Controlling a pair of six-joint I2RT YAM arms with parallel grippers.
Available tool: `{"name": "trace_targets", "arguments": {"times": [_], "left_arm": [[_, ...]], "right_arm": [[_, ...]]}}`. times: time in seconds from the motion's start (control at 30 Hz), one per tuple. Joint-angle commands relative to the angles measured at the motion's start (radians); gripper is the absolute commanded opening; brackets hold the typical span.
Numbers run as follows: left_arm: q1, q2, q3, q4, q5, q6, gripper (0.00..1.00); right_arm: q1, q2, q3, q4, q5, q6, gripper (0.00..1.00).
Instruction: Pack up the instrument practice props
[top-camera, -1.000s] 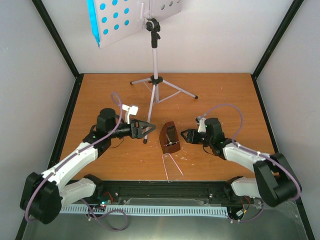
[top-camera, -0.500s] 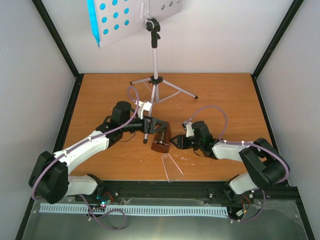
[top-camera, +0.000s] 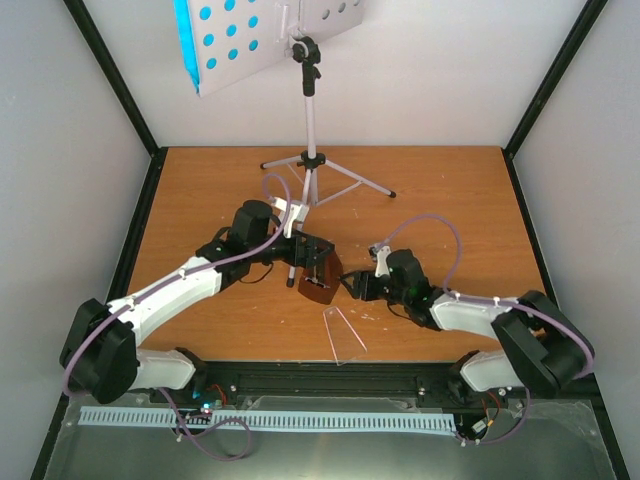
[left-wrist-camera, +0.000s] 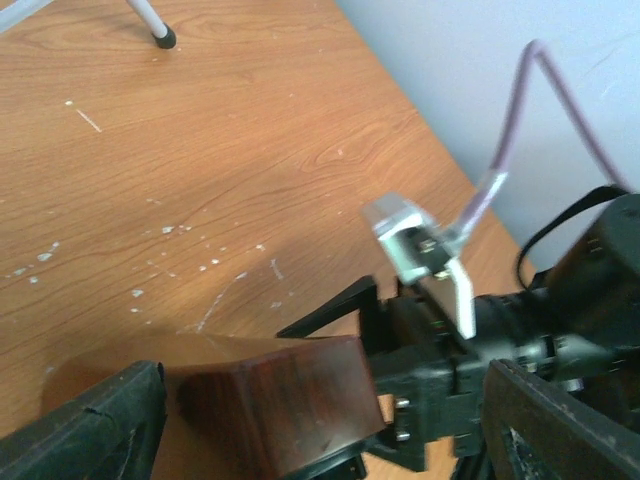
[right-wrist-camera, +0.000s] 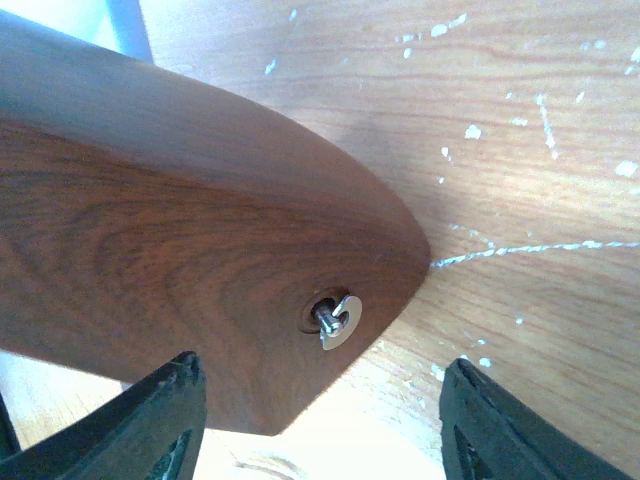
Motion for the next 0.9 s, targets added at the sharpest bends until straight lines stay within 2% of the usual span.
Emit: {"name": "trace_targets", "arguments": {"times": [0.0, 0.07, 0.13, 0.2, 0.27, 0.43, 0.53, 0.67, 0.8, 0.87], "left_arm": [[-0.014, 0.006, 0.11, -0.139, -0.049, 0.134, 0.89], [-0.012, -0.023, 0.186, -0.221, -0.099, 0.187, 0.93], [-0.011, -0.083, 0.242, -0.251, -0.135, 0.228, 0.98], [0.004, -0.12, 0.285, -0.273, -0.129, 0.264, 0.99], [0.056, -0.135, 0.321, -0.309, -0.074, 0.279, 0.99], [0.386, -0.196, 0.254, -0.269, 0.141, 0.266, 0.99], [0.52, -0.236, 0.179, -0.211, 0.21, 0.257, 1.0], [0.591, -0.255, 0.088, -0.148, 0.199, 0.235, 0.99], [0.6, -0.274, -0.006, -0.112, 0.044, 0.288, 0.99], [0.615, -0.271, -0.004, -0.134, -0.012, 0.299, 1.0]], "right_arm": [[0.009, -0.108, -0.042, 0.016, 0.026, -0.053, 0.72], [0.009, -0.164, -0.053, 0.016, -0.009, -0.08, 0.82], [0.01, -0.235, -0.06, 0.016, -0.037, -0.119, 0.87], [0.011, -0.303, -0.056, 0.009, -0.064, -0.169, 0.91], [0.014, -0.361, -0.04, 0.004, -0.086, -0.227, 0.99], [0.019, -0.391, 0.119, -0.148, -0.107, -0.308, 1.0], [0.025, -0.372, 0.171, -0.137, -0.109, -0.355, 1.0], [0.04, -0.293, 0.227, -0.093, -0.136, -0.434, 1.0], [0.108, -0.234, 0.206, 0.076, -0.112, -0.539, 1.0], [0.132, -0.197, 0.199, 0.127, -0.096, -0.588, 1.0]]}}
